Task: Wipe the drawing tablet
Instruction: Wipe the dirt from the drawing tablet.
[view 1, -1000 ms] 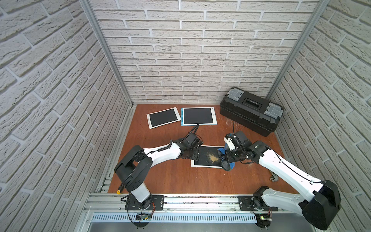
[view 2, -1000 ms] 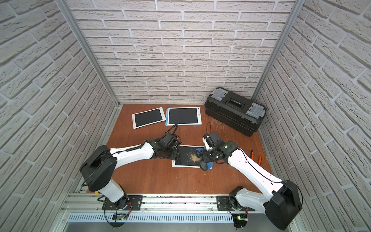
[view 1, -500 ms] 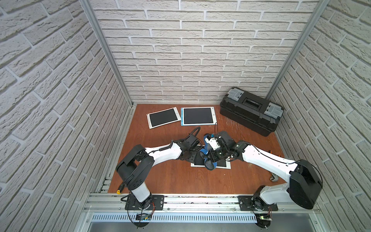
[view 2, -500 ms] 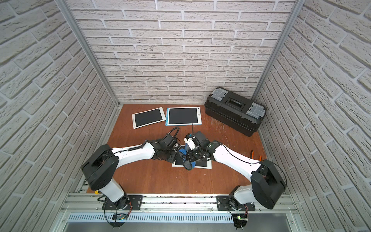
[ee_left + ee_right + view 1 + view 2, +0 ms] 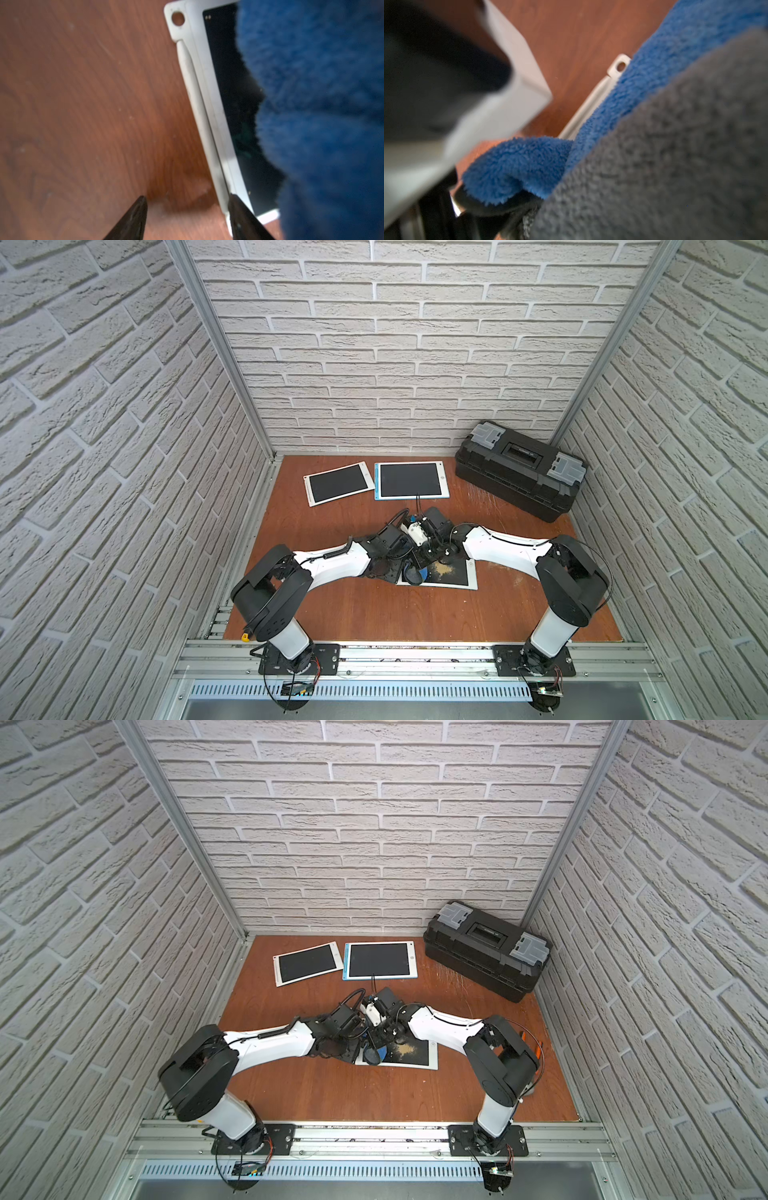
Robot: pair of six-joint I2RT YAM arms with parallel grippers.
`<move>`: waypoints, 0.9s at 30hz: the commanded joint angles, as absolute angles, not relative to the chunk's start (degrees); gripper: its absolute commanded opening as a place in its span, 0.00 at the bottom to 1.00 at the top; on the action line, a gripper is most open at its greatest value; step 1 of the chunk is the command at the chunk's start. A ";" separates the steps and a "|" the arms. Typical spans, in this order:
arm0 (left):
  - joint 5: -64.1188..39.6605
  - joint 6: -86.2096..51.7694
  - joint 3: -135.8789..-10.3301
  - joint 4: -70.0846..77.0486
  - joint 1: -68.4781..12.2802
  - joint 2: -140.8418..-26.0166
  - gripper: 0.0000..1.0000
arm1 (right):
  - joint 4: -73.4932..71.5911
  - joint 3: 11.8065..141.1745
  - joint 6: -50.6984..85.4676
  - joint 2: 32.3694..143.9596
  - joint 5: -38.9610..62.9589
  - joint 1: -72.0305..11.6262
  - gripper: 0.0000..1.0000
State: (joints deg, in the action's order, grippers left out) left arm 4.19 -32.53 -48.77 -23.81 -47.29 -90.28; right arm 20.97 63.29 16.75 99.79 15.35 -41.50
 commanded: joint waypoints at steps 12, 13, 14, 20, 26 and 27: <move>9.35 -33.62 -47.69 -29.34 -47.07 -80.40 0.67 | 21.64 64.79 21.88 105.88 12.87 -44.41 0.03; 9.29 -33.51 -47.64 -29.44 -46.94 -80.40 0.67 | 21.38 64.43 22.29 106.16 12.35 -44.51 0.03; 9.34 -33.56 -47.74 -29.44 -46.93 -80.36 0.67 | 21.27 64.05 22.77 106.34 11.71 -44.49 0.03; 9.32 -33.84 -47.60 -29.44 -46.93 -80.41 0.67 | 22.74 62.40 23.69 105.56 6.33 -44.39 0.03; 9.05 -33.92 -47.48 -29.09 -46.93 -80.90 0.67 | 24.96 61.64 24.33 104.82 3.28 -43.88 0.03; 9.06 -33.93 -47.56 -29.01 -46.93 -81.01 0.67 | 25.11 61.44 24.47 104.61 3.01 -43.78 0.03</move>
